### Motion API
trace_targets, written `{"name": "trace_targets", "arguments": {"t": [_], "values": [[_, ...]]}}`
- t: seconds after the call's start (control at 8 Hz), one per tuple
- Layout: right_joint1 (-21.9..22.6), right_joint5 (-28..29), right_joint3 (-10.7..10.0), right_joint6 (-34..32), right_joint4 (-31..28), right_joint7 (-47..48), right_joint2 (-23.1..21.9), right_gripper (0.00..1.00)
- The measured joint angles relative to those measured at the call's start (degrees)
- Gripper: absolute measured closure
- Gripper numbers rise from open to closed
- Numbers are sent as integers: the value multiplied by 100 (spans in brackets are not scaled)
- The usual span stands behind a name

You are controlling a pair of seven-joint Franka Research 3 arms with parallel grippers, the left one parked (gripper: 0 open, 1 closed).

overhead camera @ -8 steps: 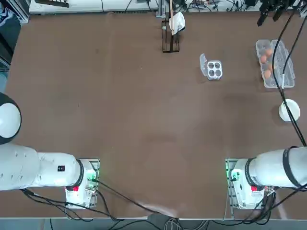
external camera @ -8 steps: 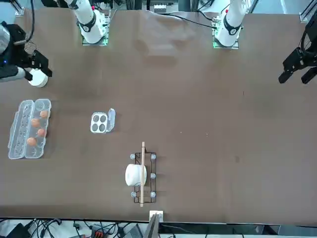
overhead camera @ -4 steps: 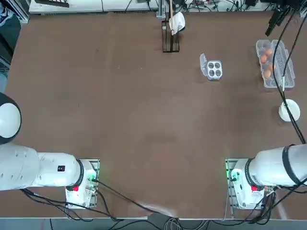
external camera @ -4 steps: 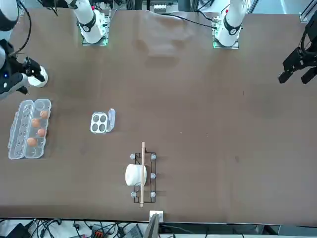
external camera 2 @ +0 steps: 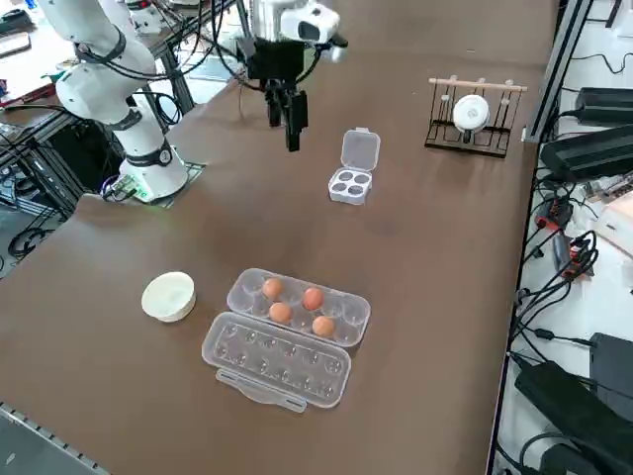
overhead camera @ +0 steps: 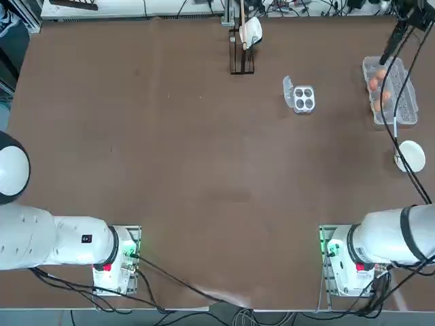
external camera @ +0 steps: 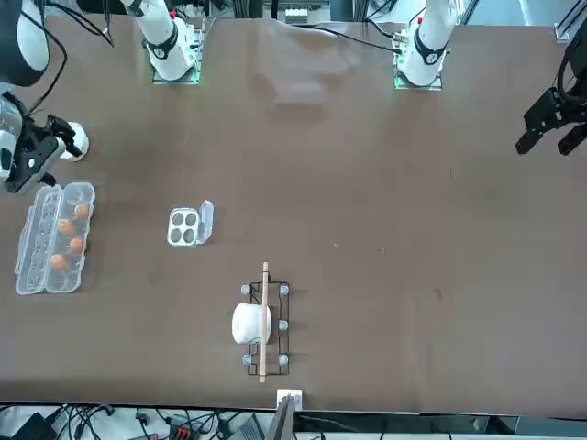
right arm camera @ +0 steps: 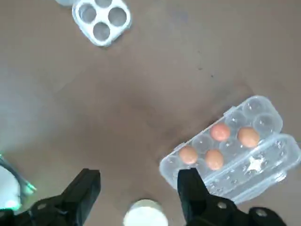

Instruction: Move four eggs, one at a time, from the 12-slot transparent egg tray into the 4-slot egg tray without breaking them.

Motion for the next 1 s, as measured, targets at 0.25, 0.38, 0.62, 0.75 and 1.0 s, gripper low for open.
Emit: {"name": "trace_targets", "arguments": {"t": [0.25, 0.38, 0.62, 0.75, 1.0], "values": [[-481, 0, -10, 808, -534, -1367, 89, 0], [-710, 5, -14, 1285, -732, -2181, 234, 0], [-1014, 27, -17, 2004, -844, -3222, 722, 0], [-1104, 35, -16, 2266, -849, -3447, 989, 0], [-1234, 222, -15, 2855, -854, -3861, 1478, 0]]}}
